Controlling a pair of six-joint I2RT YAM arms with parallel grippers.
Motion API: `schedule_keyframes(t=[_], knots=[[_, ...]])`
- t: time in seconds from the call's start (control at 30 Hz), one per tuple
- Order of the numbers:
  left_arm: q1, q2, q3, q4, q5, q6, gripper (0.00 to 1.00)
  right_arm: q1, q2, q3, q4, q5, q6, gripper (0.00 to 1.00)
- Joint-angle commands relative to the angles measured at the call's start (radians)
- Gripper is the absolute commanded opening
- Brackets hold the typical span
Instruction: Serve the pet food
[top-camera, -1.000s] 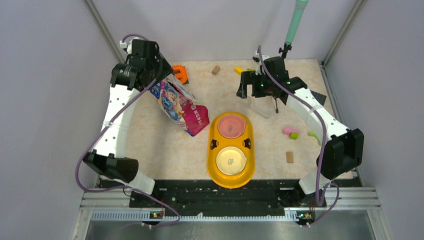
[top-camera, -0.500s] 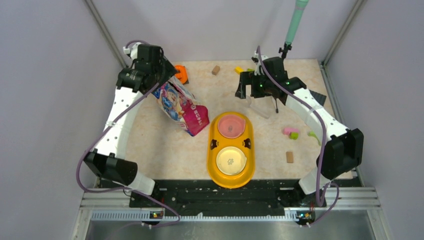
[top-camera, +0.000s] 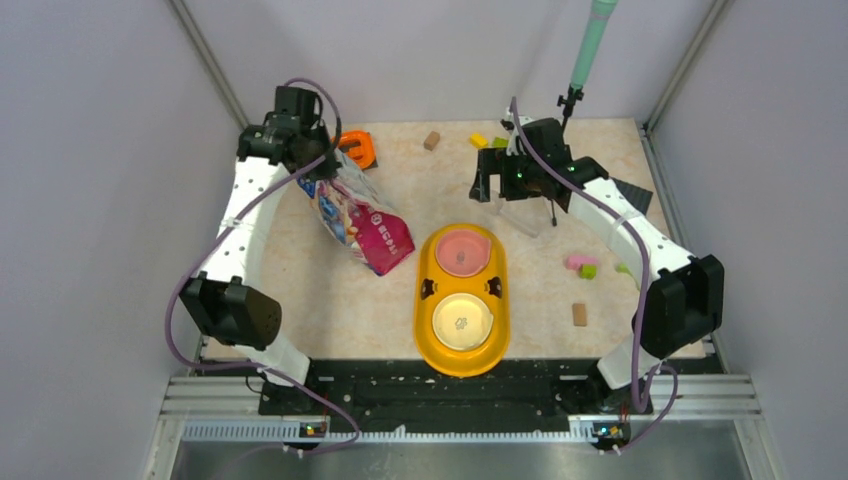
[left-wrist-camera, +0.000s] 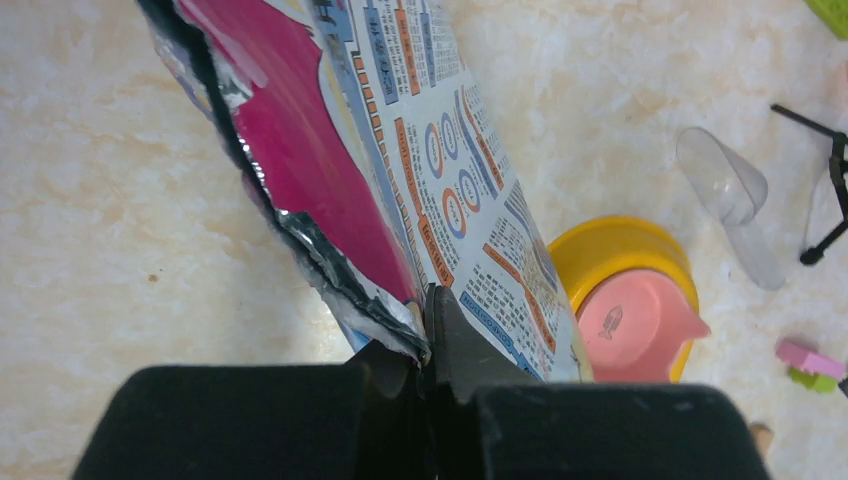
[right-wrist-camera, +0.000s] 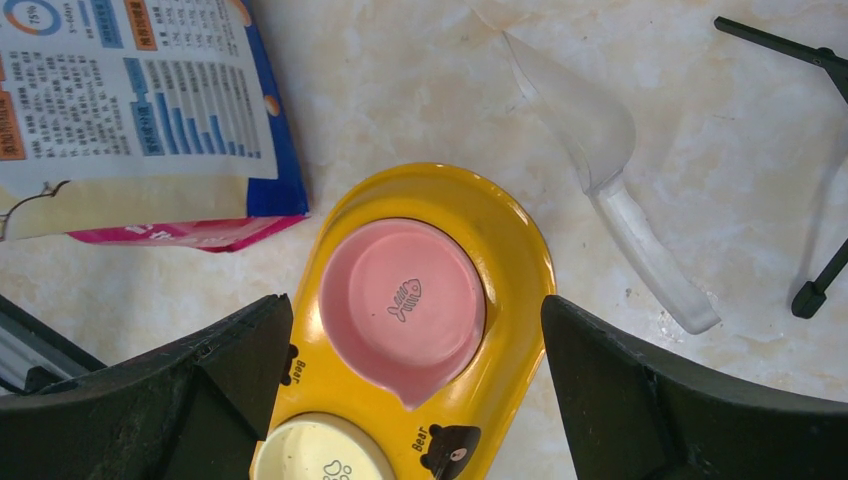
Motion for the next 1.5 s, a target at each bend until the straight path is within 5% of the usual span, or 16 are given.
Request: schedule_keyframes(t=[0.0,0.37,0.53,0.57,0.63,0.7,1.07,1.13,1.37,1.47], knots=[[0.161,-0.044,0.183,0.025,0.319,0.250,0.00,0.010,-0.033,-0.004,0.009,0.017,0.003,0.97],[0.193,-0.104,0.148,-0.076,0.830,0.461,0.00,0.010,-0.026,-0.001,0.007,0.004,0.019,0.97],[0.190,-0.128,0.098,-0.071,0.740,0.441,0.00,0.010,-0.014,0.018,0.006,-0.006,0.034,0.97],[0.189,-0.127,0.101,-0.070,0.714,0.422,0.15,0.010,-0.017,0.017,0.012,-0.003,0.041,0.97],[0.189,-0.122,0.102,-0.062,0.695,0.382,0.61,0.011,-0.022,0.022,0.034,-0.008,0.053,0.96],[0.190,-0.123,0.097,-0.050,0.693,0.350,0.75,0.022,-0.016,0.056,0.040,-0.005,0.060,0.96],[0.239,-0.217,0.083,0.048,0.351,0.098,0.73,0.246,0.180,0.545,0.045,-0.018,0.125,0.91],[0.242,-0.222,0.079,0.044,0.331,0.084,0.87,0.275,0.217,0.607,0.035,-0.025,0.122,0.91],[0.215,-0.203,-0.057,0.060,0.326,0.105,0.97,0.292,0.229,0.588,0.037,-0.031,0.140,0.91],[0.176,-0.186,-0.088,0.122,0.376,0.089,0.89,0.292,0.207,0.549,0.048,-0.010,0.146,0.91]])
